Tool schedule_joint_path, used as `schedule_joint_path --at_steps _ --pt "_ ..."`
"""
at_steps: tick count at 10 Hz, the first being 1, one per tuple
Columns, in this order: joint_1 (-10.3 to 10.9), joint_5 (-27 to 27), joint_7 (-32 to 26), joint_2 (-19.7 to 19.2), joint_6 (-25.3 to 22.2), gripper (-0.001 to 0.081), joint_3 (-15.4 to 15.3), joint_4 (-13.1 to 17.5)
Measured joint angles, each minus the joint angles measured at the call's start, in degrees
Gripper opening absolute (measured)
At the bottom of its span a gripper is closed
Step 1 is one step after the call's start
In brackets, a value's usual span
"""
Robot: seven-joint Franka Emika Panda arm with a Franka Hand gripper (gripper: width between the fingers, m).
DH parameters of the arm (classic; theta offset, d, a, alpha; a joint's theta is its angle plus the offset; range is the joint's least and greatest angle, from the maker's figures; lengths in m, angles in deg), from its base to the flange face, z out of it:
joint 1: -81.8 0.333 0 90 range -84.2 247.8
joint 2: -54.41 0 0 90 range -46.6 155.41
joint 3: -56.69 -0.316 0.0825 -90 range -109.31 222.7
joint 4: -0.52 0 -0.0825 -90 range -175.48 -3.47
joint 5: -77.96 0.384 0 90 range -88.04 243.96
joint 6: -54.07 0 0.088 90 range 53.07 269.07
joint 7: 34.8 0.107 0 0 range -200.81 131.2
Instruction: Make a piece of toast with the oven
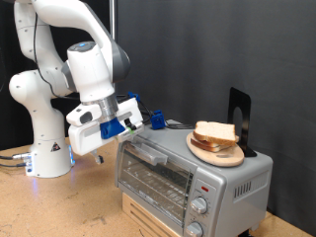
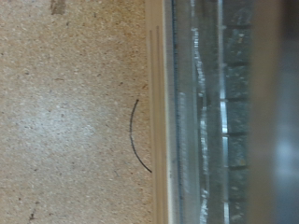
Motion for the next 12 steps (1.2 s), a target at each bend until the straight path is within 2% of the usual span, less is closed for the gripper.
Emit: schedule_joint_path --at_steps 7,12 --pt "-4.41 -4.56 -2.91 -2.67 3.16 0.0682 1.77 -0.1" --pt "-7.77 -10.96 -0.83 -5.51 3.84 0.0682 2.08 1.01"
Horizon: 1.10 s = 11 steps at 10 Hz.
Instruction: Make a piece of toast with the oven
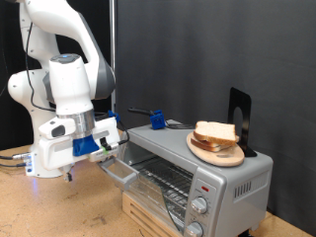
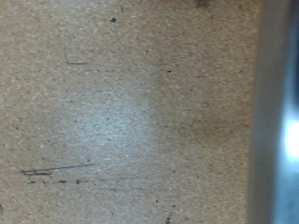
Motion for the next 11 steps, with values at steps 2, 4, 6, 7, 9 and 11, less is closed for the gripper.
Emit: schedule_joint_path --at_steps 2,4,6,7,9,11 --pt "-0.45 -0.28 -0.04 -0.8 0.15 0.0682 0.1 0.28" --pt "-0.94 -4.68 1.64 -1.05 0.55 0.0682 -0.01 0.42" --pt "-1.03 -8.49 2.71 -0.92 1.1 0.0682 -0.12 0.42" --pt "-1.05 -9.81 3.01 -0.84 1.54 0.0682 -0.12 0.3" --pt "-1.21 -12.64 4.62 -0.62 2.34 0.0682 -0.12 -0.03" --pt "-1.37 -14.41 6.05 -0.49 2.76 0.0682 -0.11 -0.26"
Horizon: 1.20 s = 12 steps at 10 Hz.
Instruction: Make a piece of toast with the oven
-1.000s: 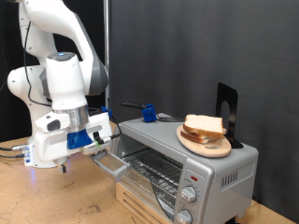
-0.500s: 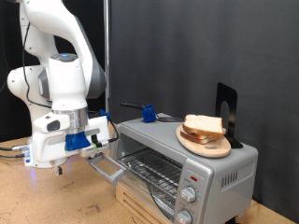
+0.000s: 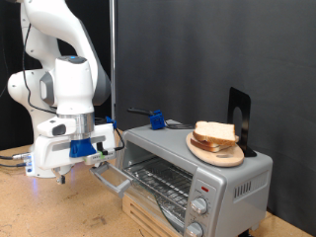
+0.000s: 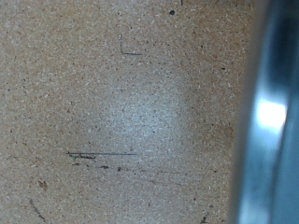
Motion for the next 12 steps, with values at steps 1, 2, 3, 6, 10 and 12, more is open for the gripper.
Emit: schedule_joint_path --at_steps 1,2,3,6,10,12 --pt "-0.15 -0.97 1.04 0.0 0.23 0.0682 0.0 -0.11" --pt "-0.33 -1.93 2.13 0.02 0.56 0.0682 0.01 -0.27" --pt "-0.54 -2.67 2.99 0.01 1.14 0.0682 0.05 -0.51" --pt "-1.17 -5.23 5.78 -0.02 2.36 0.0682 0.1 -1.08" --pt "-1.65 -7.83 8.71 0.1 3.11 0.0682 0.1 -1.56" --pt "-1.8 -8.42 9.4 0.24 3.53 0.0682 0.1 -1.84"
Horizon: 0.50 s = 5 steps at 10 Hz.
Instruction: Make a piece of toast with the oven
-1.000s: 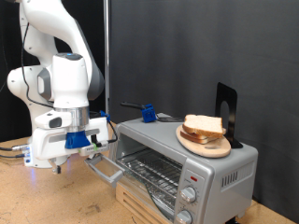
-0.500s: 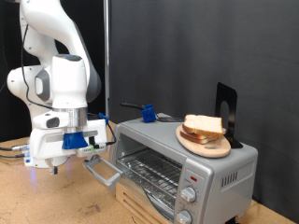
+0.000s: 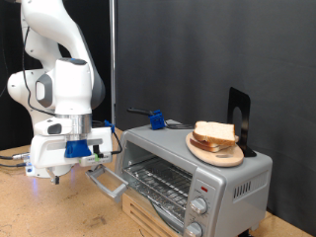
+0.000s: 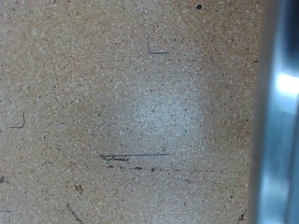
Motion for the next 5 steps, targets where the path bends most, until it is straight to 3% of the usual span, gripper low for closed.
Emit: schedule_joint_path --at_steps 2,3,5 --pt "-0.05 1.49 -0.16 0.33 1.51 0.0682 0.17 -0.86" --pt "0.37 5.21 -2.21 0.54 2.26 0.0682 0.47 -1.44" --pt "4.78 20.78 -12.68 1.27 1.47 0.0682 3.59 -2.07"
